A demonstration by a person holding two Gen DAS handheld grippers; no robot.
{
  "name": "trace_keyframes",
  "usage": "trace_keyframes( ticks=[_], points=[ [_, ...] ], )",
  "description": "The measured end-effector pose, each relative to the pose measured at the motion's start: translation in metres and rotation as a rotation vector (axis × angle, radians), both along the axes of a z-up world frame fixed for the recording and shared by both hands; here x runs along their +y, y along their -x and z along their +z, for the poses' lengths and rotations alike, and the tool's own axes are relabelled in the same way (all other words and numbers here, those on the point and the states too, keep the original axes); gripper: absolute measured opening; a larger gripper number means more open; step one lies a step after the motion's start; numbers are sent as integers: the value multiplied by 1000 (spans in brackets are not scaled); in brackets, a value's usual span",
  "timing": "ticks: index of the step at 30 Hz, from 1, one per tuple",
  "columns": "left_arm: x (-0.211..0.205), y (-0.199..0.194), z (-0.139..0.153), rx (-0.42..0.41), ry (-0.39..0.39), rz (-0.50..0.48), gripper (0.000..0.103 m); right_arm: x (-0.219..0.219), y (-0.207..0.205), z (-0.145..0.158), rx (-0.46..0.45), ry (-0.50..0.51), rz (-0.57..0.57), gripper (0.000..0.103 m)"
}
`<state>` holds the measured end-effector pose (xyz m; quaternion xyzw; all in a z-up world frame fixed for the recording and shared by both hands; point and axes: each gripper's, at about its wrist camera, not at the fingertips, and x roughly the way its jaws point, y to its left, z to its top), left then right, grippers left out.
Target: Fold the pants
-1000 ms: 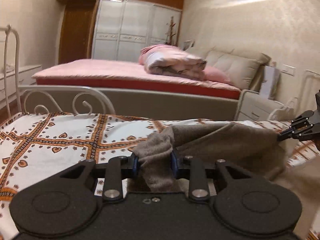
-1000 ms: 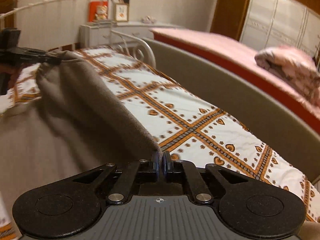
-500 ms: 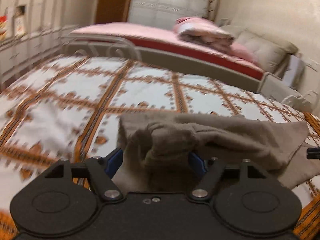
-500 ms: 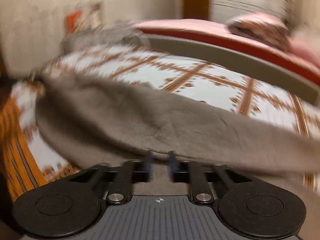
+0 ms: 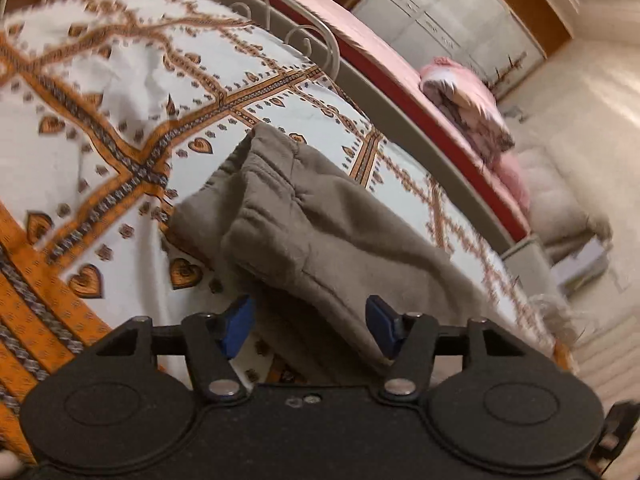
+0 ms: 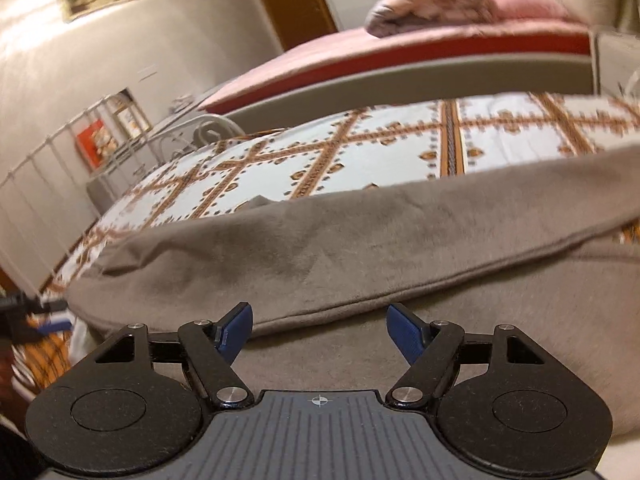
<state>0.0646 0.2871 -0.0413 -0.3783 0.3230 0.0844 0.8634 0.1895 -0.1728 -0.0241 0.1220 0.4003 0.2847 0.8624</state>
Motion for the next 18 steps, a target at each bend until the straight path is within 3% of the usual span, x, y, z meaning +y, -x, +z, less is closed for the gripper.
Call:
trace_keyframes(
  ticks=[4, 6, 10, 12, 13, 14, 18],
  points=[
    [8, -13, -10, -9, 64, 35, 43, -9, -18, -22, 108, -72, -68, 75],
    [10, -17, -14, -2, 67, 53, 25, -12, -29, -32, 160, -111, -102, 75],
    [18, -26, -15, -39, 65, 59, 18, -19, -53, -58, 264, -226, -181, 73],
    [21, -34, -15, -61, 56, 46, 16, -21, -64, -66, 278, -288, -201, 37],
    [22, -38, -14, -73, 50, 37, 15, -21, -69, -71, 309, -297, -198, 6],
    [23, -43, -13, -83, 40, 26, 14, -20, -73, -76, 325, -292, -197, 5],
    [29, -54, -3, -138, 11, -1, 13, -18, -63, -54, 205, -271, -158, 5]
  ],
)
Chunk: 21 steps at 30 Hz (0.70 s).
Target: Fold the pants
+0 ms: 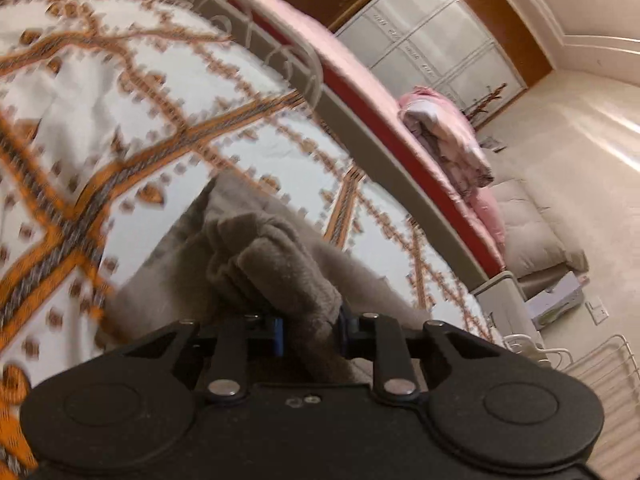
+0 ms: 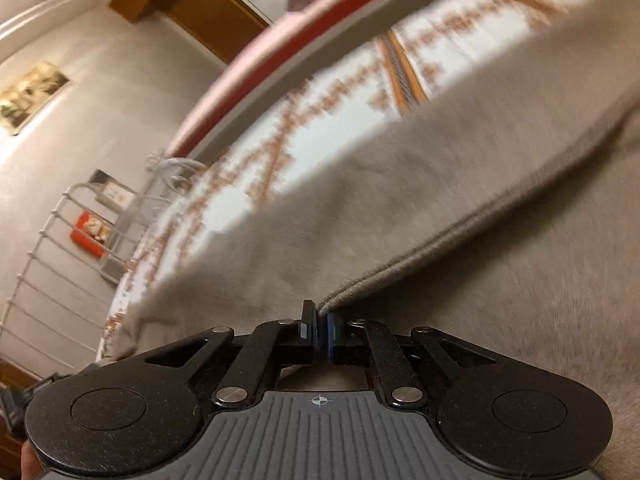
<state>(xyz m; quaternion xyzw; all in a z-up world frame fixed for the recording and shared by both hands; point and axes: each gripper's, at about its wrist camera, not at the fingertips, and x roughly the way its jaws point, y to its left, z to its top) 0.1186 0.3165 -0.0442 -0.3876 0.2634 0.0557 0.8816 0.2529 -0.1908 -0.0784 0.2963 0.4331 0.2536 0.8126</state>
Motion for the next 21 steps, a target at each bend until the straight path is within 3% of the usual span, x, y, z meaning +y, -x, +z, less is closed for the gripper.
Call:
trace_keyframes(
  ticks=[5, 6, 7, 8, 9, 10, 14, 17, 19, 21],
  points=[
    [9, 24, 34, -275, -68, -32, 14, -12, 32, 64, -205, -55, 36, 5],
    [8, 27, 32, -257, -113, -35, 14, -13, 39, 66, -218, -55, 42, 5],
    [8, 24, 23, -178, -130, -41, 14, -9, 44, 63, -215, -34, 64, 5],
    [11, 18, 4, -46, -105, -47, 14, 0, 47, 48, -173, 39, 107, 5],
    [12, 11, -14, 103, -87, -54, 11, 10, 46, 31, -97, 112, 141, 5],
    [9, 10, -29, 190, -105, -73, 11, 20, 45, 7, 13, 173, 184, 5],
    [3, 14, -18, 157, -132, -79, 12, 12, 49, -1, 24, 116, 146, 5],
    [-1, 18, -15, 136, -139, -71, 11, 10, 53, 3, -3, 135, 157, 5],
    [0, 25, -5, 67, -149, -70, 12, 4, 59, 14, -51, 101, 144, 5],
    [-1, 26, -1, 70, -197, -62, 12, 7, 58, 31, -75, 68, 141, 5]
  ],
)
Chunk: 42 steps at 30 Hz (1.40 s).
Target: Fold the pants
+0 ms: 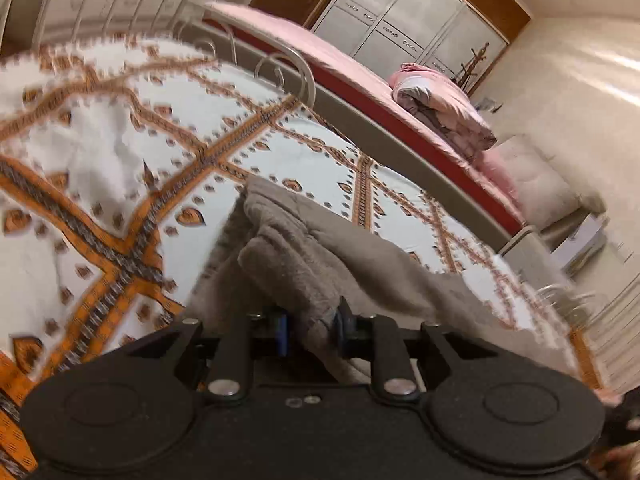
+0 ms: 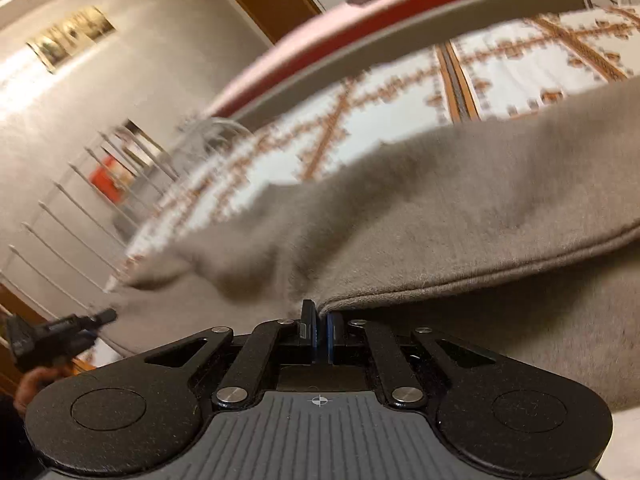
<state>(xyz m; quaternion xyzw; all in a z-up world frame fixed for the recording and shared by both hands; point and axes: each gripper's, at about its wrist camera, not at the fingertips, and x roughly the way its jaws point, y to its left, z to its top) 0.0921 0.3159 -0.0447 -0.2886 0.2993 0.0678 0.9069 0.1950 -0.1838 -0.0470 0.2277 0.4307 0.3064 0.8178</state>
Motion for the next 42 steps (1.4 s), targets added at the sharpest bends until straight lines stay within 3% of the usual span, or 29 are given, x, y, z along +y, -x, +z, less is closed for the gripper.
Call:
trace_keyframes(
  ticks=[2, 5, 9, 11, 13, 14, 15, 16, 17, 18, 22, 24, 27, 31, 34, 36, 40, 41, 42],
  points=[
    [4, -4, -6, 48, -10, 14, 12, -2, 1, -4, 27, -16, 9, 5],
    [5, -10, -16, 125, -59, 0, 12, 18, -2, -26, 126, 67, 52, 5],
    [-4, -1, 2, 50, -86, 21, 12, 12, 4, -8, 55, -1, 21, 5],
    [-5, -6, -6, 119, -111, 22, 12, 12, 4, -2, 38, 10, 32, 5],
    [-3, -9, -15, 165, -101, 14, 15, 18, -2, -20, 137, 82, 61, 5],
    [-2, -7, -14, 155, -89, 27, 18, 12, -2, -27, 162, 41, 48, 5],
    [-2, -4, -9, 143, -78, 46, 23, 5, 1, -26, 180, 1, 30, 7],
    [-4, 0, -4, 138, -81, 63, 25, -1, 1, -22, 196, -12, 7, 17],
    [-8, 6, 1, 144, -104, 79, 25, -8, 2, -13, 174, -3, -17, 25],
    [-12, 10, 6, 148, -123, 85, 25, -16, 4, -4, 136, 11, -34, 25],
    [-28, 27, 27, 96, -175, 91, 29, -55, 7, 17, 73, 37, -112, 25],
    [-43, 25, 32, 91, -206, 47, 34, -74, 3, 19, 74, 62, -161, 25],
    [-59, 8, 28, 122, -230, 1, 41, -104, -6, 15, 125, 49, -253, 25],
    [-58, -18, 4, 227, -244, -7, 44, -139, -30, -2, 210, 23, -363, 25],
    [-56, -26, -8, 243, -238, -31, 44, -172, -40, -19, 286, -32, -430, 25],
    [-57, -27, -10, 242, -231, -32, 45, -190, -47, -29, 315, -123, -473, 25],
    [-54, -24, -11, 228, -216, -41, 45, -202, -62, -36, 324, -188, -509, 24],
    [-52, -23, -10, 222, -210, -44, 45, -200, -65, -32, 306, -159, -495, 8],
    [-52, -23, -10, 219, -204, -45, 45, -198, -65, -23, 268, -122, -484, 6]
  ],
)
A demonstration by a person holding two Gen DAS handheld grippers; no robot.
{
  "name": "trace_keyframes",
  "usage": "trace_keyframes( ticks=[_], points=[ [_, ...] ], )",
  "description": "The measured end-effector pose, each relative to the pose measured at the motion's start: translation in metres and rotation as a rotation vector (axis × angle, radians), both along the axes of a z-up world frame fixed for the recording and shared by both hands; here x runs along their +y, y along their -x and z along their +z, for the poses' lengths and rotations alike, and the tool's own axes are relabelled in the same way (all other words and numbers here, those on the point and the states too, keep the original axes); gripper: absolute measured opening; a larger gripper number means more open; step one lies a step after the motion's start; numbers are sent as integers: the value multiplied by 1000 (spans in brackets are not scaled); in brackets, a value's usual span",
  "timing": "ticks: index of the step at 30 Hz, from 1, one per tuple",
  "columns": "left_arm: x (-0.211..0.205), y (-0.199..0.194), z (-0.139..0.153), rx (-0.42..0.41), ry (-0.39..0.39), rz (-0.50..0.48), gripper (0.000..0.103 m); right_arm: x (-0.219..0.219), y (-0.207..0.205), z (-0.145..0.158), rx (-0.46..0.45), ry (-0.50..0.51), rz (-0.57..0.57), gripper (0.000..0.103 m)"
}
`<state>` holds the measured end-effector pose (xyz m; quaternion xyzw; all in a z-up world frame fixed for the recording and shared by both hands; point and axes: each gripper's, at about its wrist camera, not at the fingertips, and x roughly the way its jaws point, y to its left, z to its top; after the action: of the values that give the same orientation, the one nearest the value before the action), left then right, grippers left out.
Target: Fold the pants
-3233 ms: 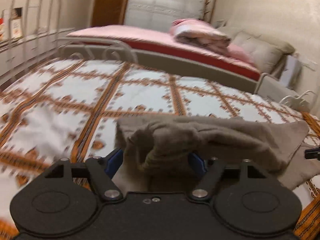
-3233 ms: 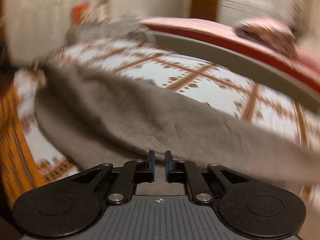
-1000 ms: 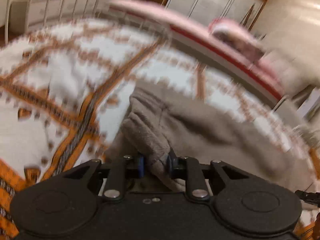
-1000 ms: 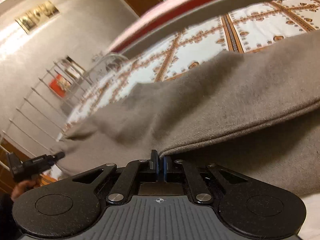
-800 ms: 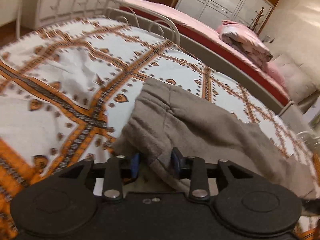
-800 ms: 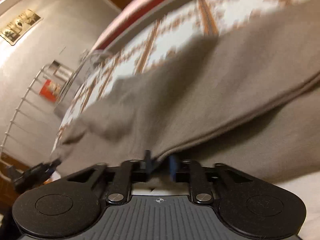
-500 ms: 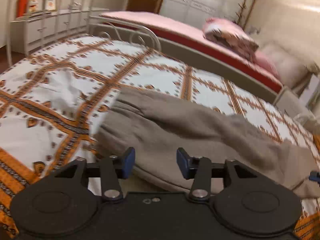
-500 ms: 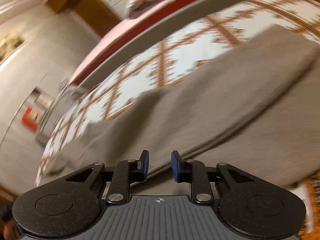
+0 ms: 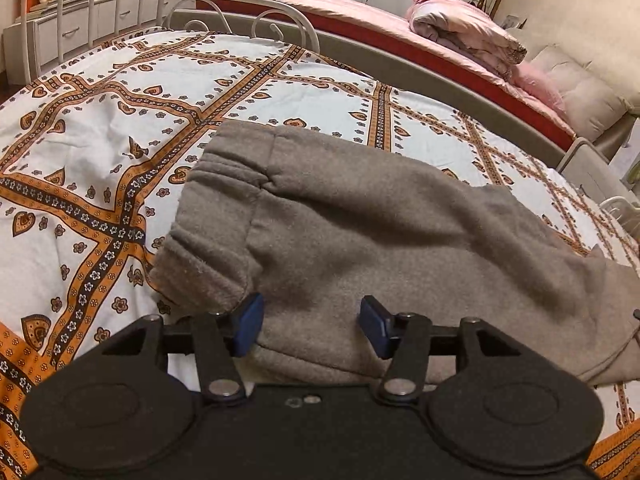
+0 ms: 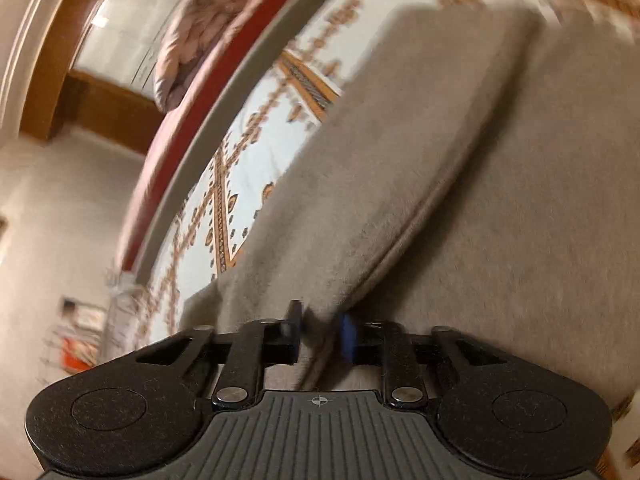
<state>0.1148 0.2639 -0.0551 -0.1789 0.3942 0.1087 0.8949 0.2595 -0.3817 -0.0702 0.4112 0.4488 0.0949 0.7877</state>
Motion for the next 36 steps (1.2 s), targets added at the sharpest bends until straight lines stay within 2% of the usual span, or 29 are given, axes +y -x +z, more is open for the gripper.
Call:
trace_keyframes(
  ticks=[4, 6, 8, 10, 11, 12, 13, 14, 16, 19, 23, 26, 27, 28, 29, 30, 32, 33, 36],
  points=[
    [5, 5, 1, -18, 37, 0, 45, -6, 29, 46, -153, 13, 5, 6],
    [7, 8, 1, -23, 54, -1, 45, -6, 49, 63, -186, 40, 39, 6],
    [7, 8, 1, -22, 56, -5, 45, -4, 64, 58, -129, 99, 79, 6],
    [6, 6, 1, -18, 51, -6, 45, 1, 62, 29, 24, 179, 124, 6],
    [6, 6, 1, -18, 52, -2, 45, 0, 58, 13, 82, 160, 140, 6],
    [6, 6, 1, -18, 54, 4, 45, -3, 55, 10, 74, 116, 130, 6],
    [5, 6, 1, -18, 56, 10, 45, -12, 55, 13, 52, 80, 99, 12],
    [5, 6, 2, -17, 54, 11, 45, -20, 57, 18, 24, 66, 60, 29],
    [4, 7, 2, -16, 44, 3, 45, -41, 64, 27, -23, 67, -41, 53],
    [6, 7, 0, -19, 51, -3, 45, -67, 62, 28, -47, 46, -149, 53],
    [3, 5, 0, -11, 35, -6, 46, -88, 48, 8, 2, 35, -237, 53],
    [2, 4, -1, -9, 27, -11, 46, -93, 33, 5, -27, 50, -247, 51],
    [2, 4, -1, -10, 28, -13, 46, -96, 30, 5, -35, 60, -234, 48],
    [3, 5, -1, -13, 30, -16, 46, -93, 24, 5, -31, 90, -217, 34],
    [4, 6, -1, -15, 30, -19, 46, -92, 20, 4, -20, 125, -204, 15],
    [4, 7, -1, -17, 30, -23, 46, -93, 16, 0, -7, 151, -193, 7],
    [4, 8, -2, -20, 30, -33, 46, -93, 14, 4, -17, 167, -178, 6],
    [4, 9, -2, -21, 32, -35, 46, -96, 19, 6, -46, 167, -177, 6],
    [5, 12, -2, -24, 42, -38, 46, -101, 45, 42, -184, 139, -193, 5]
  ],
)
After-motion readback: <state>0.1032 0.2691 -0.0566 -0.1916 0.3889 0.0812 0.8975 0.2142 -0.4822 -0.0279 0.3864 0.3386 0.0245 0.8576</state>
